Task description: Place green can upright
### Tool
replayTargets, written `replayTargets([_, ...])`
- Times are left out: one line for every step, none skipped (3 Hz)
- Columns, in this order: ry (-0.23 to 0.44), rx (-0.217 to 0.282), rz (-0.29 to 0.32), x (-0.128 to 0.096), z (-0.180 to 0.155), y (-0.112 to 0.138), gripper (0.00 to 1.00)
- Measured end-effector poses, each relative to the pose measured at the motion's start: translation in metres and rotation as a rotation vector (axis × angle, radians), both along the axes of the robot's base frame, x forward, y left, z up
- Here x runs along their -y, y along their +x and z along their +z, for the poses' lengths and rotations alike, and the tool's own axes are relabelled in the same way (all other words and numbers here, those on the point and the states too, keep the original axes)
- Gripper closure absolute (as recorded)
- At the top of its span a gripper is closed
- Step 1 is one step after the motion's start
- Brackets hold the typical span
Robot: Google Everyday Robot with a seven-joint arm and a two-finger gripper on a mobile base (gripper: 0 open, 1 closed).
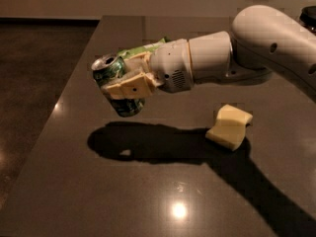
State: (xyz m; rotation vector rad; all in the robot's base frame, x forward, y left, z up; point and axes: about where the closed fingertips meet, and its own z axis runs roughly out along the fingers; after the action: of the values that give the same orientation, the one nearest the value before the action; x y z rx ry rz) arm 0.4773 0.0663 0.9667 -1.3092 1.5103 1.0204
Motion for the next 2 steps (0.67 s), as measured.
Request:
replayTargets([0.094, -0.009, -0.074, -0.0057, -0.0170, 0.0185, 1.00])
replayTargets([0.130, 0.001, -0.096, -0.0070, -0.0238, 0.0239, 1.00])
